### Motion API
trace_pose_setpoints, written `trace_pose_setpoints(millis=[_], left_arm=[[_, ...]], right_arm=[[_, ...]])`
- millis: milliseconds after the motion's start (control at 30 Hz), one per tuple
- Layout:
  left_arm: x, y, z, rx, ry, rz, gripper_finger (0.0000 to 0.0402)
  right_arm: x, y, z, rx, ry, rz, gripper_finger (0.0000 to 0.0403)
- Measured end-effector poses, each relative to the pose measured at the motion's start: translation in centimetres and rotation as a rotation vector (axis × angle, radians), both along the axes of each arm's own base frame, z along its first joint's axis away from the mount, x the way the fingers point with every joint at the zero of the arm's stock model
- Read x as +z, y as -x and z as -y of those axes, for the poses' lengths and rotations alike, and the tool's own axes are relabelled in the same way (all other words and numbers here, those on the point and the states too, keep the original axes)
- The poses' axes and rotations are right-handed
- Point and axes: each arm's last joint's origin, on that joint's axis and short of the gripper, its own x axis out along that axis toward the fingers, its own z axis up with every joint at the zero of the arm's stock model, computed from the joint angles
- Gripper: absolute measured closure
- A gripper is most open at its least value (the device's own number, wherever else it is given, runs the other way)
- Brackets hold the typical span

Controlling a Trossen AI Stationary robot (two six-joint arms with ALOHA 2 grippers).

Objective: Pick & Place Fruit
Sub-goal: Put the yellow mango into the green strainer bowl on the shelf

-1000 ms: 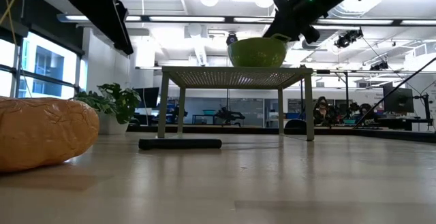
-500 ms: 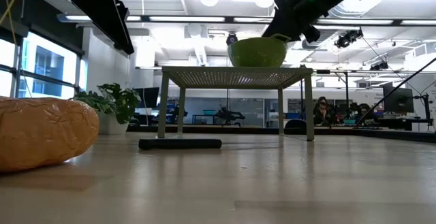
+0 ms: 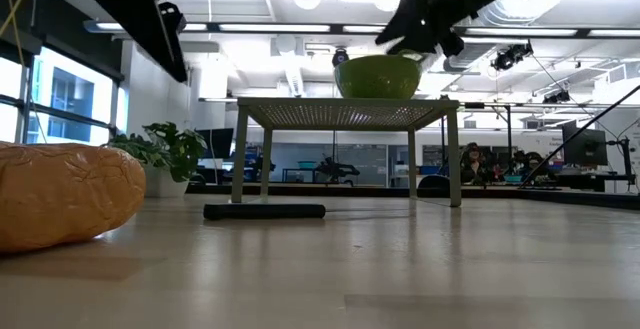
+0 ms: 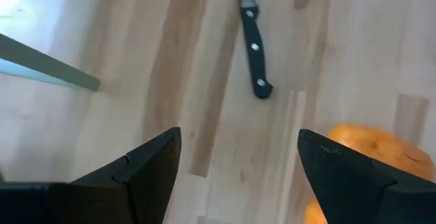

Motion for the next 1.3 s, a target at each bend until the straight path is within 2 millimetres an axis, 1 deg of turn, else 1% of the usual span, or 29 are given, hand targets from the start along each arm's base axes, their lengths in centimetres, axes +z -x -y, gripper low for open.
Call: trace_pose_setpoints(millis=[133, 267, 500, 600, 733, 833, 1033, 1300], left_arm=[[0.0, 0.1, 0.2, -0.032, 0.050, -0.021, 0.0112], [-0.1, 0.1, 0.3, -0.054, 0.088, -0.032, 0.0112], [0.0, 0.0, 0.3, -0.055, 0.093, -0.025, 0.0112], [0.0, -0.1, 0.3, -0.042, 0.087, -0.011, 0.0112], [0.0, -0.1, 0.3, 0.041, 0.137, -0.004, 0.0112], [0.0, -0.1, 0.3, 0.061, 0.149, -0.003, 0.0112], [0.0, -0.1, 0.3, 0.139, 0.176, 0.012, 0.0112], [0.0, -0.1, 0.3, 0.111, 0.170, 0.006, 0.0112]], right_arm=[[0.4, -0.3, -0.9, 0.096, -0.014, 0.049, 0.0211], [0.5, -0.7, -2.1, 0.154, -0.010, 0.052, 0.0211], [0.5, -1.1, -4.2, 0.236, -0.012, 0.051, 0.0213], [0.5, -1.2, -5.2, 0.274, -0.013, 0.050, 0.0213], [0.5, -1.3, -6.5, 0.323, -0.014, 0.049, 0.0213], [0.5, -1.3, -7.3, 0.358, -0.002, 0.044, 0.0213], [0.5, -1.3, -8.3, 0.387, 0.013, 0.038, 0.0213], [0.5, -1.3, -9.4, 0.427, 0.011, 0.039, 0.0213]])
